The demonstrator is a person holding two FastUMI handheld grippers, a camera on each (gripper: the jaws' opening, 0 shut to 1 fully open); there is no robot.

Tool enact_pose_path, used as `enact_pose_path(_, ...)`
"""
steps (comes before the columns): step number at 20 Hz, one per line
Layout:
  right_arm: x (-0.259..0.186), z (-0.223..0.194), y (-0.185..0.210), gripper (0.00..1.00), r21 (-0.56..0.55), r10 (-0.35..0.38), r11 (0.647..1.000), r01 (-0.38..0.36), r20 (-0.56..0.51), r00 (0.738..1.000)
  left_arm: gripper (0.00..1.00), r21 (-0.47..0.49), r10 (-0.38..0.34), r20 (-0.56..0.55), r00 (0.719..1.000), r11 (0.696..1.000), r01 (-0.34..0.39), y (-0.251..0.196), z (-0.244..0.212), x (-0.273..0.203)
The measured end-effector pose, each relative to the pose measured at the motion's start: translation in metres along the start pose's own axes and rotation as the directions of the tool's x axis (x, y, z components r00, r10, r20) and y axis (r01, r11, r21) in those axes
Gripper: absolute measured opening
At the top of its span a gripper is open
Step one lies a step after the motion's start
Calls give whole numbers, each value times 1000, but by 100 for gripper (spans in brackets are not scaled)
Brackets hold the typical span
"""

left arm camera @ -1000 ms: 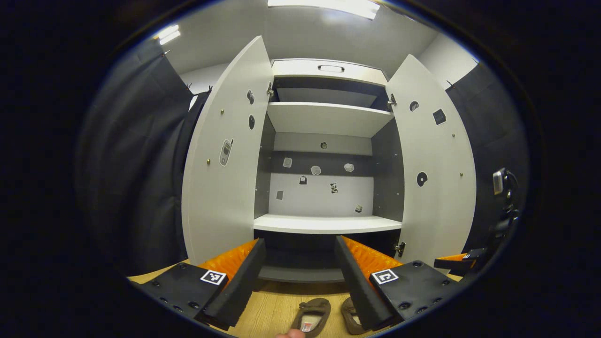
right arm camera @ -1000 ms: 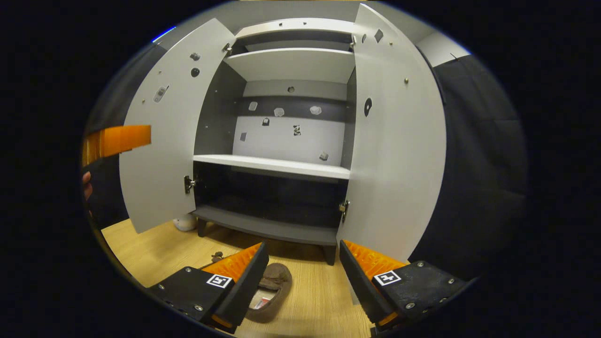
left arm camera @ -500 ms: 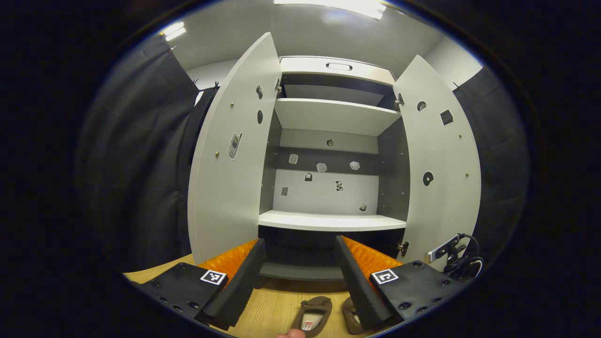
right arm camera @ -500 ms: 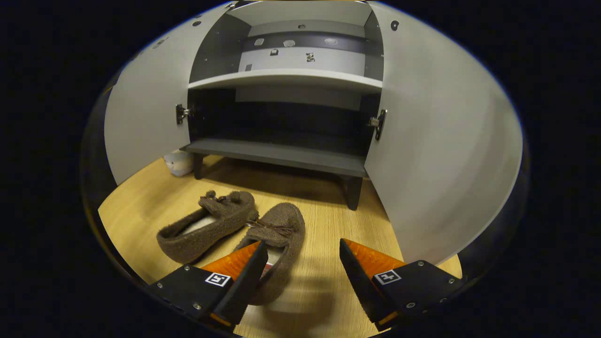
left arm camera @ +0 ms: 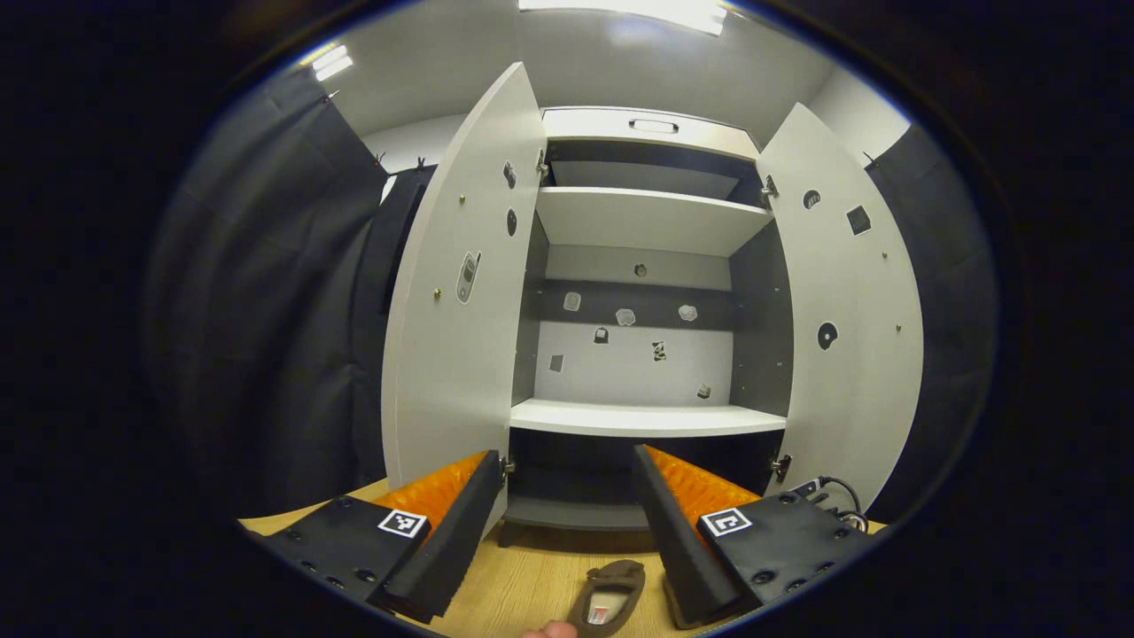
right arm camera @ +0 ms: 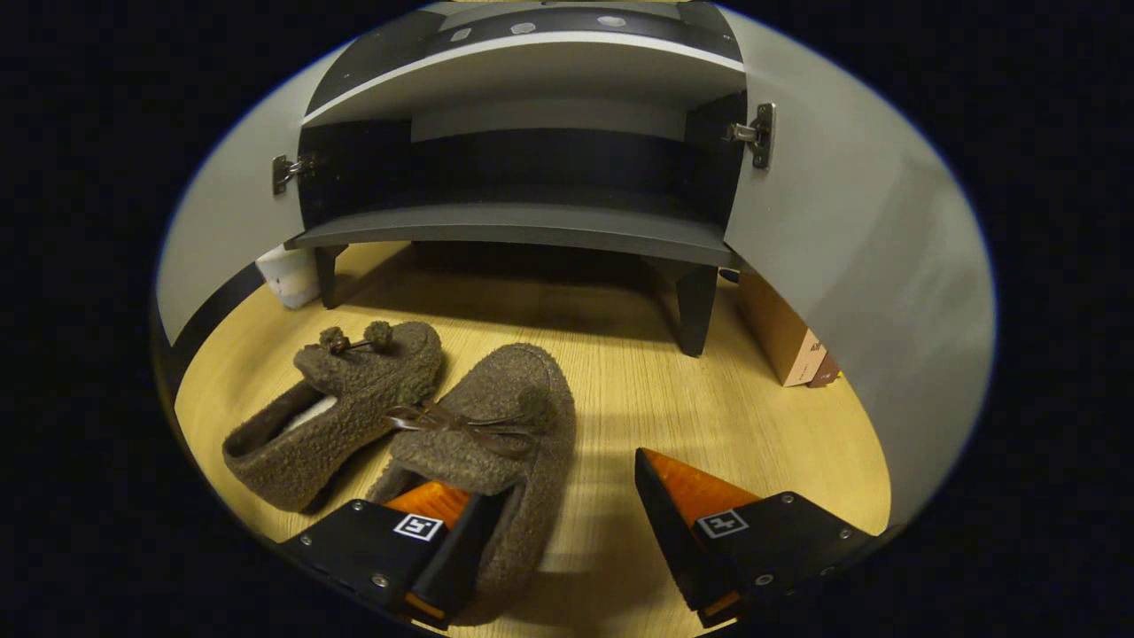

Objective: Grab one shoe with the right hand and put it into the shoe cabinet, grab the other shoe with the left hand and put it into the shoe cabinet; then close the right door with the right hand and the left door with the left hand.

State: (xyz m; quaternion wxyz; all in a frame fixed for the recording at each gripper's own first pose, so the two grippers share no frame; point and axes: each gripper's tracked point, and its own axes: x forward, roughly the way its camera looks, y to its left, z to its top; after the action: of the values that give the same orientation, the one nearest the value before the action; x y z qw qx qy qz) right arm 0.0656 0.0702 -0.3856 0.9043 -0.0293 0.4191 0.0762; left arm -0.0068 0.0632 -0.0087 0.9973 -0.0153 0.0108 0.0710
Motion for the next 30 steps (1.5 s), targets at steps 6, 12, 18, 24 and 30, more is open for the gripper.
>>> enact_pose_path(6,14,-3,22,55,148,152,977,-154,19,988,99,-2,0,4,1000,1000,0,-1,1,3)
enact_pose_path(12,12,4,8,8,111,80,990,-88,78,994,97,-16,-15,-3,1000,1000,15,-7,-3,2)
enact_pose_path(18,-26,21,19,6,83,114,989,-125,131,985,99,-18,-18,-3,1000,1000,18,-9,-4,1)
enact_pose_path(24,-120,89,16,6,39,31,998,-45,318,948,99,-33,-25,-12,1000,999,25,-7,-8,3)
enact_pose_path(30,-160,236,18,6,95,19,992,-80,518,855,97,-34,-31,-14,999,999,30,-7,-12,6)
